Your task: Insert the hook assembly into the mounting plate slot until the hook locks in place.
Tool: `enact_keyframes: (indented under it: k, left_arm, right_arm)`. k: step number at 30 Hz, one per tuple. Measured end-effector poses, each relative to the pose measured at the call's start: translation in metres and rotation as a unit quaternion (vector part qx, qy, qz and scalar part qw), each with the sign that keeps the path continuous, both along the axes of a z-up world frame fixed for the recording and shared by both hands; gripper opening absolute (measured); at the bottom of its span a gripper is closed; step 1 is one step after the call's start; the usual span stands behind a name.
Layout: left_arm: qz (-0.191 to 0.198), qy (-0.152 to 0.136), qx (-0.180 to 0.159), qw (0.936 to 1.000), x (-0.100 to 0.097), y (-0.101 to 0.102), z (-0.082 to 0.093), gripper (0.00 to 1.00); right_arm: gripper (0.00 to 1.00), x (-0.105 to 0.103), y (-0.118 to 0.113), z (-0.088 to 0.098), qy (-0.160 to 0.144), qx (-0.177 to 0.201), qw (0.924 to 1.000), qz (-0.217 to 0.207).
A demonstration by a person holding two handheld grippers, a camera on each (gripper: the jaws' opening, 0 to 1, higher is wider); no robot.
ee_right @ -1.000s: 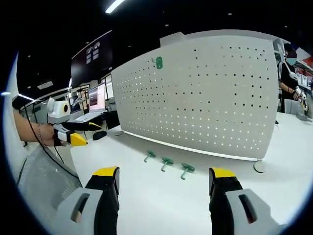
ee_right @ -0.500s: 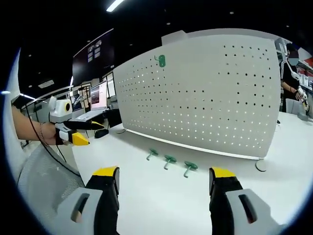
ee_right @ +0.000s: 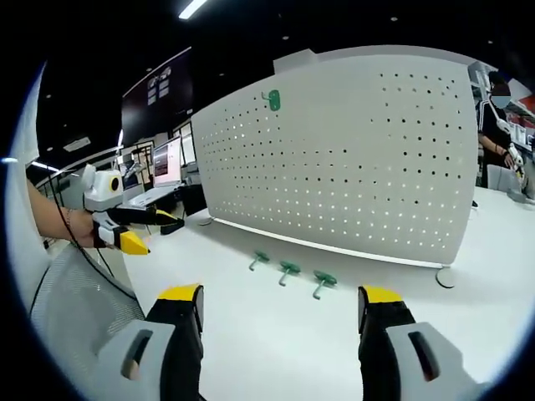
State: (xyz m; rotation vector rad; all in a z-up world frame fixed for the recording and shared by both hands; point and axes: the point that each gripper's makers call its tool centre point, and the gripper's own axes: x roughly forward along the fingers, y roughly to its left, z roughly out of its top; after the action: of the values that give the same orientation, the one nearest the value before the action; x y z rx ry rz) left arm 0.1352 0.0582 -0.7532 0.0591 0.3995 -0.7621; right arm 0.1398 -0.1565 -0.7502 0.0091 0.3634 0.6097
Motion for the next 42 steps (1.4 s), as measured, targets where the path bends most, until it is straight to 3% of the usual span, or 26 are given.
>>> enact_keyframes:
  k: [8, 24, 36, 42]
  left_arm:
    - [-0.006, 0.010, 0.001, 0.9999, 0.004, -0.001, -0.006, 0.82]
    - [-0.023, 0.008, 0.015, 0.9996, 0.012, -0.001, -0.003, 0.83]
    - [-0.062, 0.014, 0.076, 0.9951, 0.026, 0.001, -0.010, 0.85]
    - [-0.085, 0.028, 0.088, 0.9921, 0.034, 0.000, -0.014, 0.86]
  right_arm:
    - [0.74, -0.001, -0.001, -0.001, 0.003, -0.003, 1.0000, -0.004]
    - [0.74, -0.002, -0.001, -0.005, 0.011, -0.010, 0.9999, 0.000]
    - [0.73, -0.002, -0.002, -0.008, 0.018, -0.010, 0.9998, -0.001]
    - [0.73, -0.002, -0.001, -0.008, 0.017, -0.016, 0.9997, 0.001]
